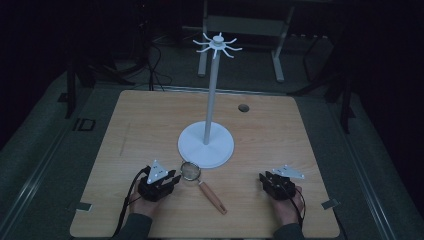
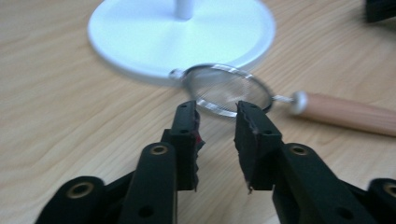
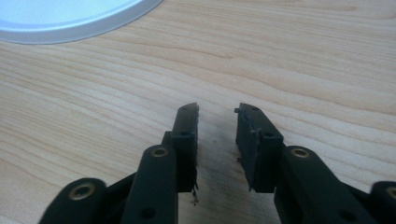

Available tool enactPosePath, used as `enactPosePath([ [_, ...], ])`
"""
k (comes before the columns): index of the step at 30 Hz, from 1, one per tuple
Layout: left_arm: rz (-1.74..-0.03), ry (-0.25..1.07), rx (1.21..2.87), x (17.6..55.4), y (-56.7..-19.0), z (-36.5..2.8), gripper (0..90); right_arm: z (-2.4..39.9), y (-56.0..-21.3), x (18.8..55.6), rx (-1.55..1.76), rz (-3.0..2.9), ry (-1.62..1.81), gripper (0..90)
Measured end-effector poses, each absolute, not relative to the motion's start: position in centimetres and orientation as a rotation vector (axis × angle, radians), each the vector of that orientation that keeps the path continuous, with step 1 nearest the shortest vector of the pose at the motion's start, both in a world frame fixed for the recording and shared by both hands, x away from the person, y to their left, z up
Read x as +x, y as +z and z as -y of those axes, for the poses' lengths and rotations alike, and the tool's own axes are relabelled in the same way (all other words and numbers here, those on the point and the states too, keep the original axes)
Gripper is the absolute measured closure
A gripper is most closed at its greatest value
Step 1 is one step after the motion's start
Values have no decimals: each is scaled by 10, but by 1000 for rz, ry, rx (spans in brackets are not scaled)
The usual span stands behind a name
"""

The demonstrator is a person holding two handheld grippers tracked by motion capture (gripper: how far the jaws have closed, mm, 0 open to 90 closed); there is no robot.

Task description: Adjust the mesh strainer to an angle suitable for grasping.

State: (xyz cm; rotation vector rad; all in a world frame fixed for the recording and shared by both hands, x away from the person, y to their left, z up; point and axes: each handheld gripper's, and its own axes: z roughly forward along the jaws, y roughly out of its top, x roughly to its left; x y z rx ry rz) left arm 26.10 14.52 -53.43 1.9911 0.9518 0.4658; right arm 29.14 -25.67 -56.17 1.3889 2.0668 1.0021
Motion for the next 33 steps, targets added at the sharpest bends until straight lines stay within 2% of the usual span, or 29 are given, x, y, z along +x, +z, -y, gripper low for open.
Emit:
enactPosePath([
  [5,-892,441,2013,263,-523,-136,781,257,-561,290,1368,-2054,1009,783],
  [12,-816,406,2065,270,-517,-116,893,257,-560,289,1358,-2050,1006,789],
  [16,-750,384,2120,271,-517,-102,895,257,-560,289,1364,-2044,1006,769],
  [22,-646,326,2194,269,-520,-87,810,258,-560,289,1368,-2039,1010,721],
  [25,-606,278,2226,267,-524,-81,798,259,-560,289,1376,-2032,1012,709],
  [29,-557,243,2267,265,-528,-74,836,260,-560,289,1384,-2023,1012,701],
  [30,-536,228,2296,263,-531,-70,884,261,-560,289,1389,-2019,1016,697],
  [33,-509,190,2310,262,-534,-62,900,262,-560,289,1396,-2015,1016,694],
])
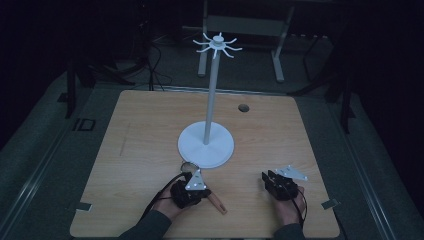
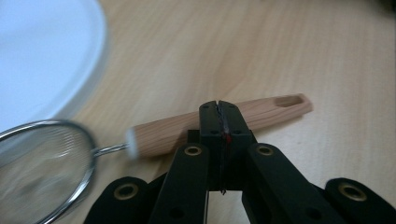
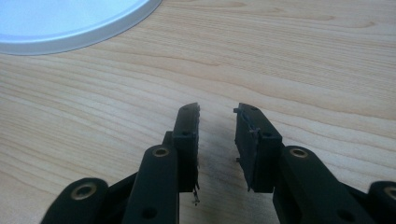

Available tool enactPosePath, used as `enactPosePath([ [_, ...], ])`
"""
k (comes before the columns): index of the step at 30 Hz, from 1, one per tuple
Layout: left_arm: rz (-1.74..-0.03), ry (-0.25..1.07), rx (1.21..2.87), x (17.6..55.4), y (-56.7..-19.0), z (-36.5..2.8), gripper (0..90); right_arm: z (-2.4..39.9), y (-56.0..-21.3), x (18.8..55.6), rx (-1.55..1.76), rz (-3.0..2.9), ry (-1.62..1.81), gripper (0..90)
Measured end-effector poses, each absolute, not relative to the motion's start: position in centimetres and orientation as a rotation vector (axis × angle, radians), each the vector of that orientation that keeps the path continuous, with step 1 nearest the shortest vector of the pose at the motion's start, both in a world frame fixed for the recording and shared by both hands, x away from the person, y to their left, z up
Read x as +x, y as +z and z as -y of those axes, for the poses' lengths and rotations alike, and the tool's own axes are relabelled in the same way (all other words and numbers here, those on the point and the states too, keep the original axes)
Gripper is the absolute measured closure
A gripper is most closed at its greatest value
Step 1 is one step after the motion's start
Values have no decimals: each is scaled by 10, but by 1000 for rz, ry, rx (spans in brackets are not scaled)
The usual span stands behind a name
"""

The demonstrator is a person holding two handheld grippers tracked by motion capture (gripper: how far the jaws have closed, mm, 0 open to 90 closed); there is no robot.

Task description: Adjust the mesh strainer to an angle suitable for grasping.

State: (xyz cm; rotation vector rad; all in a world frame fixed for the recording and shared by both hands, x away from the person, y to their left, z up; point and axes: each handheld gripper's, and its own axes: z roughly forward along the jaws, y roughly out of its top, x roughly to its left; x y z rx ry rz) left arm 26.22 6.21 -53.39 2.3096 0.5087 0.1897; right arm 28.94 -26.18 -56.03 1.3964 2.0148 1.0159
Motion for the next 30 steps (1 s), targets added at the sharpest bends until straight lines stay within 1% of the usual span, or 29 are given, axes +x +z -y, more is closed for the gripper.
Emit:
enactPosePath([
  [4,-464,167,2347,262,-538,-51,900,263,-560,290,1403,-2009,1015,689],
  [9,-464,192,2371,266,-540,-44,900,264,-560,290,1409,-2004,1016,685],
  [13,-539,237,2333,277,-539,-39,899,264,-560,290,1409,-2003,1012,680],
  [21,-606,293,2333,297,-535,-34,887,265,-561,290,1410,-2004,1012,672],
  [23,-613,314,2334,304,-531,-32,853,265,-561,290,1412,-2002,1014,668],
  [25,-615,317,2325,306,-529,-31,789,265,-561,290,1413,-2002,1014,666],
  [27,-603,300,2342,311,-527,-31,789,265,-561,290,1418,-2002,1014,664],
  [28,-592,280,2354,313,-527,-30,702,265,-561,290,1419,-2005,1014,660],
  [30,-569,251,2396,317,-528,-28,648,265,-561,290,1419,-2006,1015,656],
])
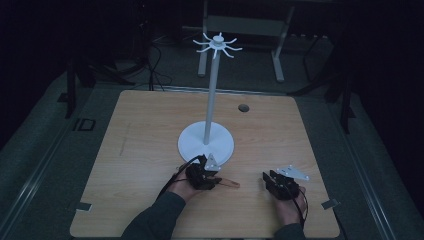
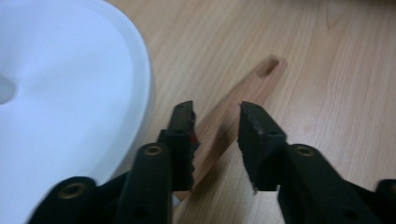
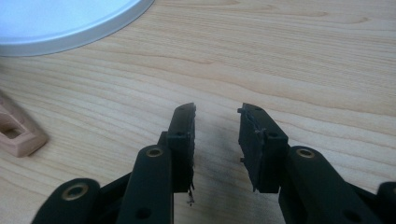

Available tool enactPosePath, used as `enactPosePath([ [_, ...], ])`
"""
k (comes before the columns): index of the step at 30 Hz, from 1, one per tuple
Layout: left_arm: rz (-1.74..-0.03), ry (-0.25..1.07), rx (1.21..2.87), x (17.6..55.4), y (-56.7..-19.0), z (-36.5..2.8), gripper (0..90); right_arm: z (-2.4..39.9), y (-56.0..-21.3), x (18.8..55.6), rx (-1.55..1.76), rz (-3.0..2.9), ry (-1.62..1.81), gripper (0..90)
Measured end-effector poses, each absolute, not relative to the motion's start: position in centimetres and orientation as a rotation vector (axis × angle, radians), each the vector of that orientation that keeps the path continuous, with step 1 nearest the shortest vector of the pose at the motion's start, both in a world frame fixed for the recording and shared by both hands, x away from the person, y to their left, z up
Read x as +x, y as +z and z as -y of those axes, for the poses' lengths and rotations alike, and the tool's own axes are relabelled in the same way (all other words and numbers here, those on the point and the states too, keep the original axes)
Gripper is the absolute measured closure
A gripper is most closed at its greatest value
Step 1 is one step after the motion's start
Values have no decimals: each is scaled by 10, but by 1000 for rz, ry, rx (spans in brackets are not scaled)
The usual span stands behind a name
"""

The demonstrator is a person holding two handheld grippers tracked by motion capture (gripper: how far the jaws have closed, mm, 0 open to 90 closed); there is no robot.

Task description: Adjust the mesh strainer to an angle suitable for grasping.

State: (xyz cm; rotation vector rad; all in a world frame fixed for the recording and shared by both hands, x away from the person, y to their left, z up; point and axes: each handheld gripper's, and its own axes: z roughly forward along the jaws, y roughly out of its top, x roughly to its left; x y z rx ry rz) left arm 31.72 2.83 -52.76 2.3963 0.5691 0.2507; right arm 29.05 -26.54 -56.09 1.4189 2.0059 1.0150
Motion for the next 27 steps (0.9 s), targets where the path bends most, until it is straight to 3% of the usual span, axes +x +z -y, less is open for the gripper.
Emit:
enactPosePath([
  [8,-567,211,2457,329,-531,-30,586,265,-561,291,1418,-2013,1012,642],
  [17,-602,216,2503,329,-524,-33,665,265,-561,291,1421,-2013,1012,636],
  [27,-580,193,2576,327,-520,-33,669,265,-561,291,1429,-2018,1011,620],
])
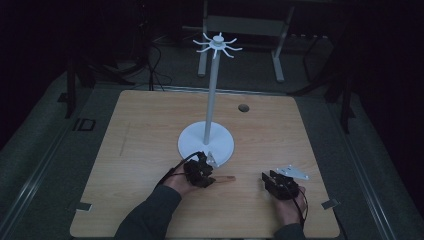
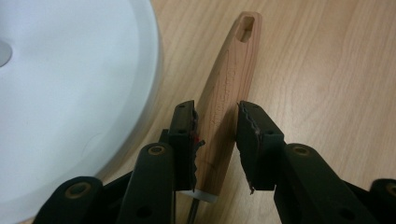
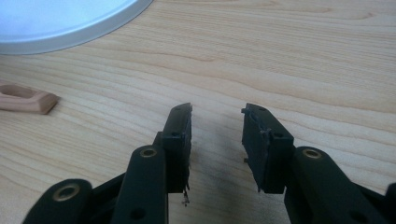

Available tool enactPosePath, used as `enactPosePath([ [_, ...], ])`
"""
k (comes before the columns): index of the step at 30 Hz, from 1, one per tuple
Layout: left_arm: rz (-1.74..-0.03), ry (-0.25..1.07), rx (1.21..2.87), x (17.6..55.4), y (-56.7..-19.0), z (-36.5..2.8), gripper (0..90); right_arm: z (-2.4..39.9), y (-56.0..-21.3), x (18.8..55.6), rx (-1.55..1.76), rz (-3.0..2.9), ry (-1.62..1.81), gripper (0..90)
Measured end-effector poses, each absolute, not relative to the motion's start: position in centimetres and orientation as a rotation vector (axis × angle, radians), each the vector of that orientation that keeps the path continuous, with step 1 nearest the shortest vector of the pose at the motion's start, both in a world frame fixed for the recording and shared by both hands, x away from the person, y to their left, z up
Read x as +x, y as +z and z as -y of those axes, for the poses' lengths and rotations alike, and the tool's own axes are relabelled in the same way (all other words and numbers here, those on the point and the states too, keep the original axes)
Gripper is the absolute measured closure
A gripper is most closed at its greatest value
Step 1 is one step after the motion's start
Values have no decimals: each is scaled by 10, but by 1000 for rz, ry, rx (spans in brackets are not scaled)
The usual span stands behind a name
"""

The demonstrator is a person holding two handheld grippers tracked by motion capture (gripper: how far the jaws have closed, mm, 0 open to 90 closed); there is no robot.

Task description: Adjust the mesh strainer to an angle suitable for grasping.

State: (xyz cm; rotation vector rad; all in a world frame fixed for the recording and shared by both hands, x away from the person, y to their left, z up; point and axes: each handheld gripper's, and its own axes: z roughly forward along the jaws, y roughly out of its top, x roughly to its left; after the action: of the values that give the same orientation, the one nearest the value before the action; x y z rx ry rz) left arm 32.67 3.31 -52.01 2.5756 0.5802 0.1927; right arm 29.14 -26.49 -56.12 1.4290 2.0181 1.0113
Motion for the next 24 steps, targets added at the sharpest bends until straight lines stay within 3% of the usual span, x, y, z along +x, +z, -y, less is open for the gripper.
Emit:
enactPosePath([
  [8,-565,159,2667,331,-525,-31,618,265,-561,292,1431,-2024,1009,614],
  [24,-582,77,2811,335,-524,-34,657,265,-562,292,1437,-2031,1012,607],
])
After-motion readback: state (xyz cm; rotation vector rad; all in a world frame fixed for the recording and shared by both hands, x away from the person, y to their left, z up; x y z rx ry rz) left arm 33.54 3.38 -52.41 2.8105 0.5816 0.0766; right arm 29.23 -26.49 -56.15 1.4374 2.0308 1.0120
